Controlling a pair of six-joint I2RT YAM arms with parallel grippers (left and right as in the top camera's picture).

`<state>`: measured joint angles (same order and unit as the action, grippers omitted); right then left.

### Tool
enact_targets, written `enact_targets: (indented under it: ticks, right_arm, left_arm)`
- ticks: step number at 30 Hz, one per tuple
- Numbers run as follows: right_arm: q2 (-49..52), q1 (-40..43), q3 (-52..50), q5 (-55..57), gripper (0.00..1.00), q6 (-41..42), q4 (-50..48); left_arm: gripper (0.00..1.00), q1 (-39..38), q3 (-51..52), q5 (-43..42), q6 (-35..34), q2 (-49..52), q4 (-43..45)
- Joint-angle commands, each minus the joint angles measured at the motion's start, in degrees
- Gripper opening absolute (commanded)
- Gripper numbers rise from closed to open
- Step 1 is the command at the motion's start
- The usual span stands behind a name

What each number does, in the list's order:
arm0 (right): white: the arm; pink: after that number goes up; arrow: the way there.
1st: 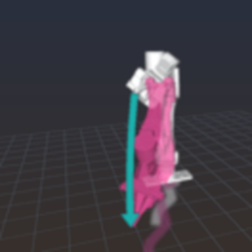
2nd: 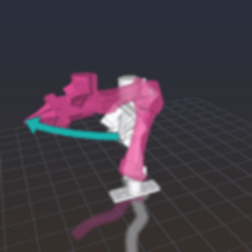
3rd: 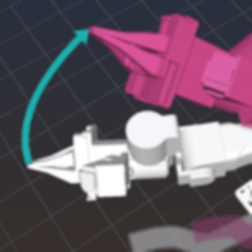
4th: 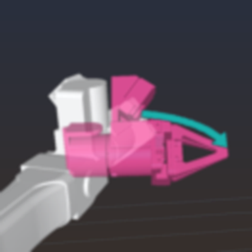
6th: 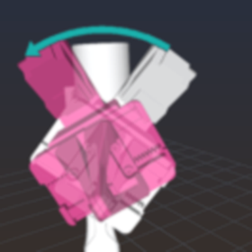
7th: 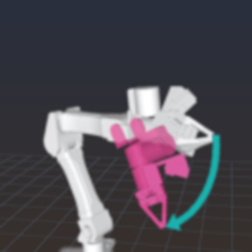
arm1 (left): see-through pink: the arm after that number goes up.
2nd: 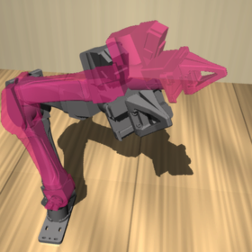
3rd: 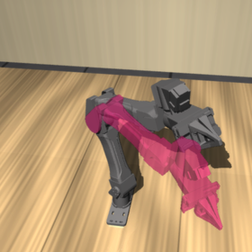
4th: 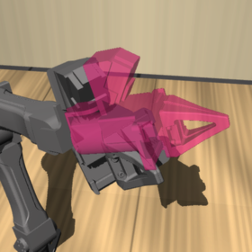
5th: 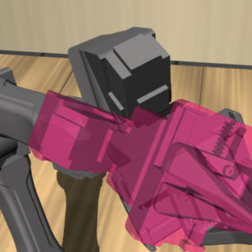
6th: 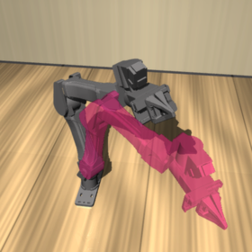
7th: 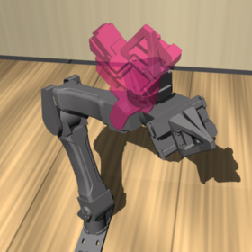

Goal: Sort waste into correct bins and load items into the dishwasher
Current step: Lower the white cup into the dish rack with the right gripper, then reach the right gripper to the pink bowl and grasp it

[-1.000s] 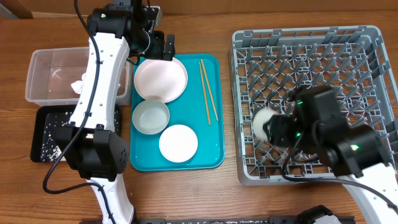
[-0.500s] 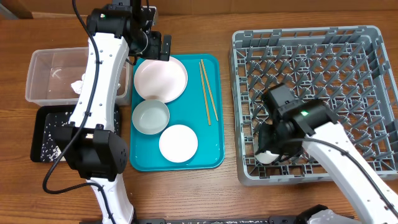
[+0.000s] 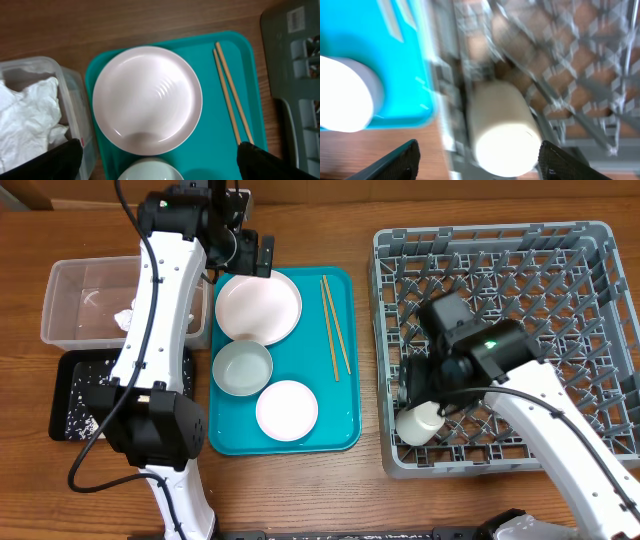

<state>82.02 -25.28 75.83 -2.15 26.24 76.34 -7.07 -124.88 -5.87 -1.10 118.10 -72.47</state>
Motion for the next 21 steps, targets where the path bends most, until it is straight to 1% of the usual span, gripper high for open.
enact_targets:
  ticks: [1, 4, 7, 10, 11, 13, 15, 19, 20, 21]
  right_arm:
    - [-0.57, -1.38, 4.7, -0.61, 0.78, -1.16, -2.56]
    - [0.07, -3.85, 4.66, -2.38, 0.78, -1.14, -7.3]
    - [2.84, -8.35, 4.63, -3.93, 0.77, -0.72, -14.21]
    - [7.74, -13.18, 4.63, -3.93, 0.74, -0.48, -20.11]
    - [11.3, -15.43, 4.63, -3.91, 0.72, -0.52, -22.49]
    - [15.61, -17.18, 4.63, -3.93, 0.71, -0.52, -24.28]
    - [18.99, -17.94, 4.63, -3.93, 0.67, -0.7, -24.96]
    - [25.79, -18.27, 4.63, -4.02, 0.56, -2.32, -26.18]
    - [27.36, -18.27, 4.63, -4.26, 0.53, -2.54, -26.43]
    - [28.48, -18.27, 4.63, -5.05, 0.47, -2.86, -26.64]
  left_arm:
    - [1.0, 0.7, -5.75, 1.73, 1.27, -0.85, -1.07]
    - [1.0, 1.4, -8.57, 4.11, 0.79, -0.85, -1.44]
    - [1.0, 2.32, -9.86, 6.1, 0.66, -0.85, -1.07]
    - [1.0, 3.02, -9.9, 9.27, 0.68, -0.85, -1.11]
    - [1.0, 3.21, -9.88, 10.6, 0.68, -0.85, -1.46]
    - [1.0, 3.32, -9.86, 11.26, 0.72, -0.85, -2.21]
    - [1.0, 3.32, -9.86, 11.54, 0.72, -0.85, -2.6]
    - [1.0, 3.32, -9.86, 11.63, 0.7, -0.85, -2.6]
    - [1.0, 3.3, -9.86, 11.58, 0.7, -0.83, -2.58]
    - [1.0, 3.26, -9.86, 11.61, 0.7, -0.83, -2.58]
